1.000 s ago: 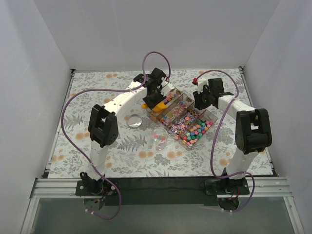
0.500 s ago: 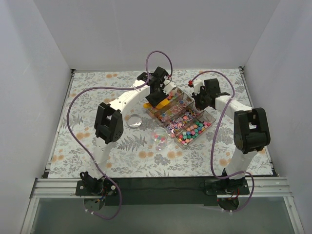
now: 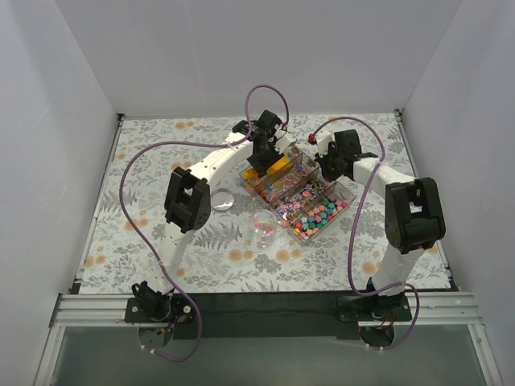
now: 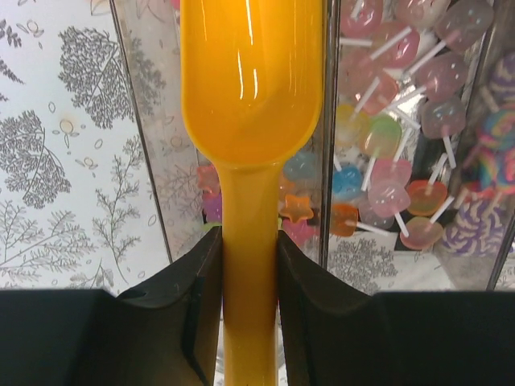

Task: Pack the candies
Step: Scoop the fake candies from the storage box.

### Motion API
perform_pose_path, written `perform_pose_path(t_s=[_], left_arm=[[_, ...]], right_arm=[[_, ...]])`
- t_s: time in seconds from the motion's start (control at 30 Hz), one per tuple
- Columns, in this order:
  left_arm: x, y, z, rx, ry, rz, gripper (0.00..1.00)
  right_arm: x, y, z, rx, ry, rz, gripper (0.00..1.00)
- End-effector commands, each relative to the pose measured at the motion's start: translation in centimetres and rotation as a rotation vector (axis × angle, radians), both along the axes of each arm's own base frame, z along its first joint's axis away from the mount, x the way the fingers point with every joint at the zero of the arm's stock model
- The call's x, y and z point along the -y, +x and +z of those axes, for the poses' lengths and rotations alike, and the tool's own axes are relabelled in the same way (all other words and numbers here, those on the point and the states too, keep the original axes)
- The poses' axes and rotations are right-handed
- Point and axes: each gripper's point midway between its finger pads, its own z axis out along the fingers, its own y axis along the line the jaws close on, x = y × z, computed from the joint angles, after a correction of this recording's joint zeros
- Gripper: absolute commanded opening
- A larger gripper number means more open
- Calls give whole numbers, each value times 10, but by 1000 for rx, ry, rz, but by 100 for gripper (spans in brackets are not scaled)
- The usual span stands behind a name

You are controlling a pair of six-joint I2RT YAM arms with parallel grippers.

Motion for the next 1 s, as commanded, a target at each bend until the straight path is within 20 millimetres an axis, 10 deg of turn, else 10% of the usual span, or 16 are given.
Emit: perform_pose_path(t_s=[0.0,0.4,0.97], left_arm=[[21,11,16,36,-101,-11,0],[42,15,28,63,-240,41,0],[48,-8,-30,-32,-270,33,0]], right_arm=[[-12,16,11,87,-7,30,1],[-11,18,12,109,-1,6,1],[-6,21,2,138,-8,-34,1]])
